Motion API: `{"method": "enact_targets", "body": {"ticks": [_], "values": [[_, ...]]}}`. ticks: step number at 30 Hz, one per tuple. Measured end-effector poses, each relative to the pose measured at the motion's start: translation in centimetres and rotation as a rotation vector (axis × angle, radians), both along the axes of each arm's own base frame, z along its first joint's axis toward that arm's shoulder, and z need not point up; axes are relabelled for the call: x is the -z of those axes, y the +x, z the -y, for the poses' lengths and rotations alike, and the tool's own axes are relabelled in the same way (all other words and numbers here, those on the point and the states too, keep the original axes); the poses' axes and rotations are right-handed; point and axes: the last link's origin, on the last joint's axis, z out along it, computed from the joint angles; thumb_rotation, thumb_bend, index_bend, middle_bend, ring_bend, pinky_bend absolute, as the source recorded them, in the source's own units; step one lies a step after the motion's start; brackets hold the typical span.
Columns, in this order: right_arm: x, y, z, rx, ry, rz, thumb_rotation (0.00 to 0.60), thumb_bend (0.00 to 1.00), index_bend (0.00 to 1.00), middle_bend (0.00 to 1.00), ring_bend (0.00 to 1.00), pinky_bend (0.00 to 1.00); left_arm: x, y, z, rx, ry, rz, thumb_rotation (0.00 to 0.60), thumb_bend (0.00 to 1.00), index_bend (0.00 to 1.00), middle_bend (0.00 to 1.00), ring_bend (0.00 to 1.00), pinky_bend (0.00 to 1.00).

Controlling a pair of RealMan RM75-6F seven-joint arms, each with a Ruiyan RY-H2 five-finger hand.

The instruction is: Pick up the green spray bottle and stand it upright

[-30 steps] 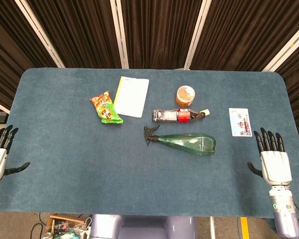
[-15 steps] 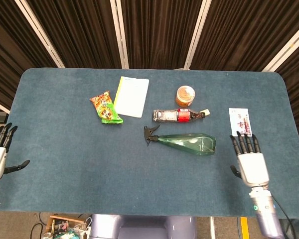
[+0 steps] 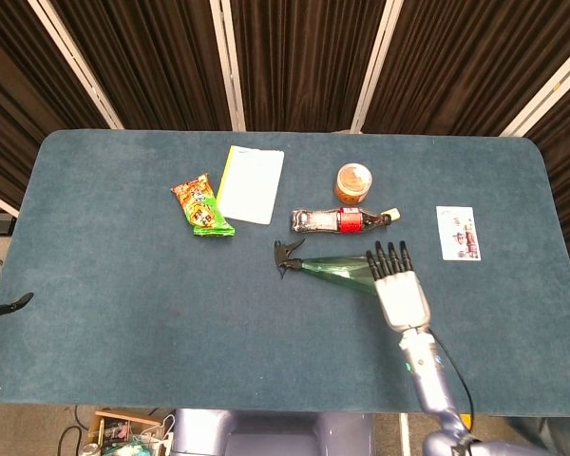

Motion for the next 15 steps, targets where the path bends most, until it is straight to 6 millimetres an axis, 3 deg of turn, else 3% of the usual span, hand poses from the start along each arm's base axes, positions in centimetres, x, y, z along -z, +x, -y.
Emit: {"method": "enact_targets", "body": {"ticks": [6, 15], "values": [[2.1, 1.8, 1.6, -0.004, 0.001, -0.046, 0.600, 0.24, 0.00, 0.00, 0.00, 0.00, -0.2, -0.3, -0.3, -0.015, -0.003, 0.004, 0.600, 0.11, 0.00, 0.00, 0.00, 0.09], [4.7, 3.1, 1.9, 0.032, 0.030, -0.064, 0.600, 0.24, 0.00, 0.00, 0.00, 0.00, -0.3, -0.6, -0.4, -0.023, -0.008, 0.015, 0.600, 0.11, 0.00, 0.00, 0.00, 0.09]]}}
